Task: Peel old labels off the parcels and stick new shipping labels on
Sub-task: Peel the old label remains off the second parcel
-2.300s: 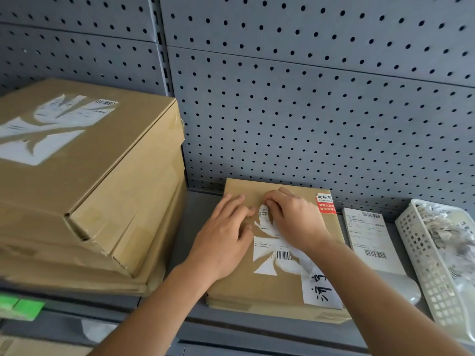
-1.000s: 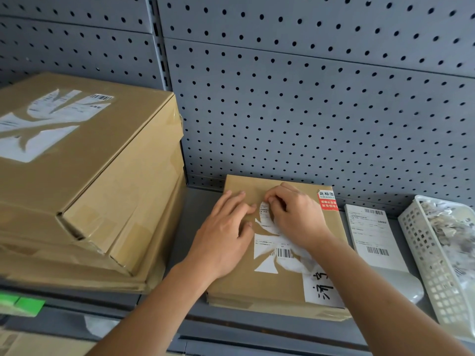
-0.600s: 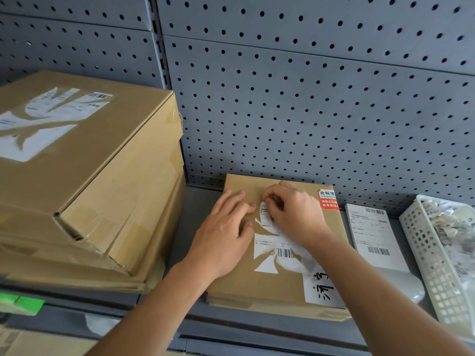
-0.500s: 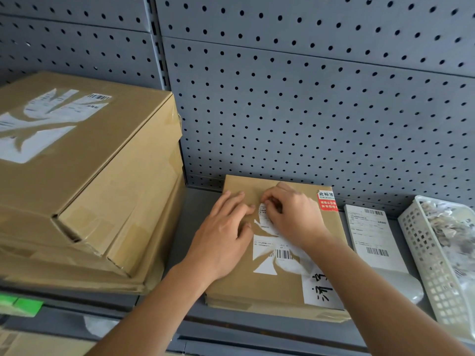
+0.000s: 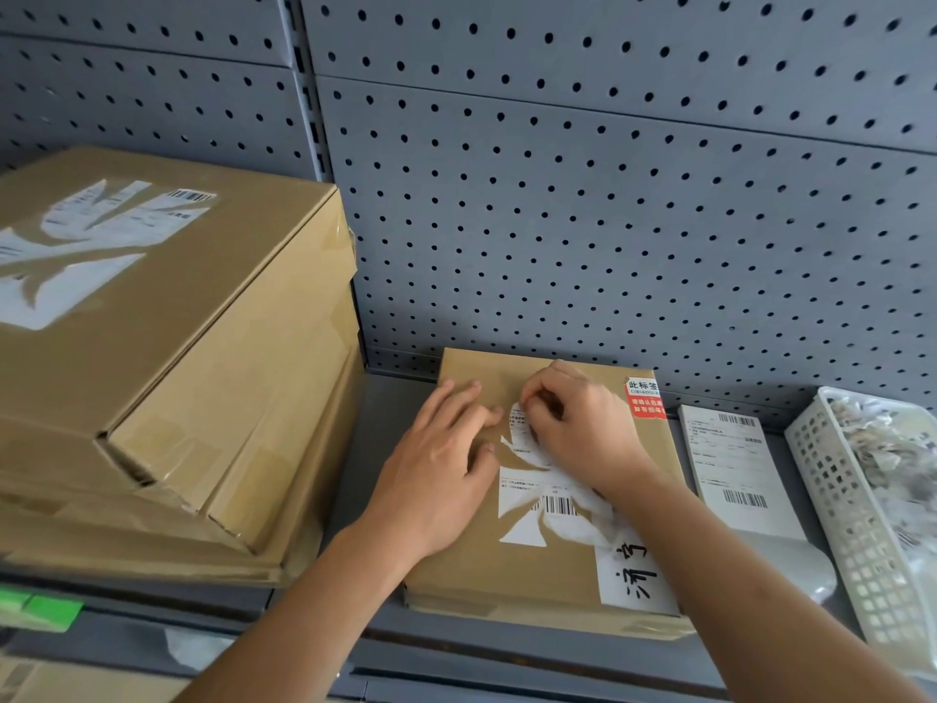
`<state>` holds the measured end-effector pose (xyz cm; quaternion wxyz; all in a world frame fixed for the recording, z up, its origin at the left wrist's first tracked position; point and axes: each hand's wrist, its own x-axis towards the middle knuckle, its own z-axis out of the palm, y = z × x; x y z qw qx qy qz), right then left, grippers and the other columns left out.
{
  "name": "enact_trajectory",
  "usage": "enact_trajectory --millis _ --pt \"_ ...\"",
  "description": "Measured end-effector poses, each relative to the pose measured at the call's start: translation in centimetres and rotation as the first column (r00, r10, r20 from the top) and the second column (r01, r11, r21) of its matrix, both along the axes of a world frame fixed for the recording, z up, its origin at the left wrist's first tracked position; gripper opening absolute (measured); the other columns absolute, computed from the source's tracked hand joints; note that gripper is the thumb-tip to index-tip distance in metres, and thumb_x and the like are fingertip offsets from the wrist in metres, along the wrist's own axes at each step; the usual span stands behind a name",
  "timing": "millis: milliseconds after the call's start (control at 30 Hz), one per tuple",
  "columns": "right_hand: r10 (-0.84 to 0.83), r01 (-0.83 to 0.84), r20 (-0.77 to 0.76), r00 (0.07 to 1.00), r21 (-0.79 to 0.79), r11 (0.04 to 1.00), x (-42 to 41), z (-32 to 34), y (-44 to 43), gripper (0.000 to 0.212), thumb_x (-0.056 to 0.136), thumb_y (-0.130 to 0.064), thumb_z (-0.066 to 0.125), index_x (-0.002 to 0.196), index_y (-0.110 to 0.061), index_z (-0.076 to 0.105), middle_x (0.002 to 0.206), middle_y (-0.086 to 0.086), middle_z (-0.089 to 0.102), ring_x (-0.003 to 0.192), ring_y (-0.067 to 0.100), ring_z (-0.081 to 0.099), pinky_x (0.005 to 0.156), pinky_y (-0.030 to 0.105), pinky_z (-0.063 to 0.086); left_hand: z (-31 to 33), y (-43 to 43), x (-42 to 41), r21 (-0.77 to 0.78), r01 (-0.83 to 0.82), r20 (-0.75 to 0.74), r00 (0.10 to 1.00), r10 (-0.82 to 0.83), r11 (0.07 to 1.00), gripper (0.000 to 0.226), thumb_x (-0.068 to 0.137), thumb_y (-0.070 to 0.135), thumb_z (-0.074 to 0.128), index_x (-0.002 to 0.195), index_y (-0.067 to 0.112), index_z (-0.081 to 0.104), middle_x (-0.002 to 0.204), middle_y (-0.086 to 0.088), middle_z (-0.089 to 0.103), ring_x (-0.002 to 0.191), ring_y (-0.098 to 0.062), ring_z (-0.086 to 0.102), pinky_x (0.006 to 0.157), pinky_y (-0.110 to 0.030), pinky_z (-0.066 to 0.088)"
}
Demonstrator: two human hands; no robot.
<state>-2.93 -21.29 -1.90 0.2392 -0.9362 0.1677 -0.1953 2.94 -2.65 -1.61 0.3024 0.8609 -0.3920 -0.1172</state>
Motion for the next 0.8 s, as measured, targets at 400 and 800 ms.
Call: enact_trajectory --millis 400,800 --pt "0.090 -0.090 0.014 0.996 -0.034 0.995 -0.23 0.32 -0.37 0.015 0.087 -0.023 0.065 0.094 -0.035 0.070 0.087 -0.018 0.059 0.068 0.003 0.058 0.060 0.021 0.048 0.03 0.07 0.00 0.000 0.007 -0.006 1.000 -0.007 1.000 0.034 0.106 0.033 0.039 0.139 0.038 0.046 0.162 0.026 0.014 0.148 0.010 -0.011 0.118 -0.033 0.024" --pt "0.196 -0.226 -0.120 0.973 -0.365 0.903 0.48 0.27 -0.61 0.014 0.097 -0.023 0.044 0.096 -0.024 0.058 0.096 -0.008 0.051 0.082 0.020 0.058 0.049 0.039 0.049 -0.03 0.03 0.08 -0.001 0.001 0.001 1.000 -0.001 1.000 0.034 0.105 0.033 0.040 0.139 0.037 0.046 0.162 0.026 0.015 0.149 0.009 -0.010 0.117 -0.033 0.024"
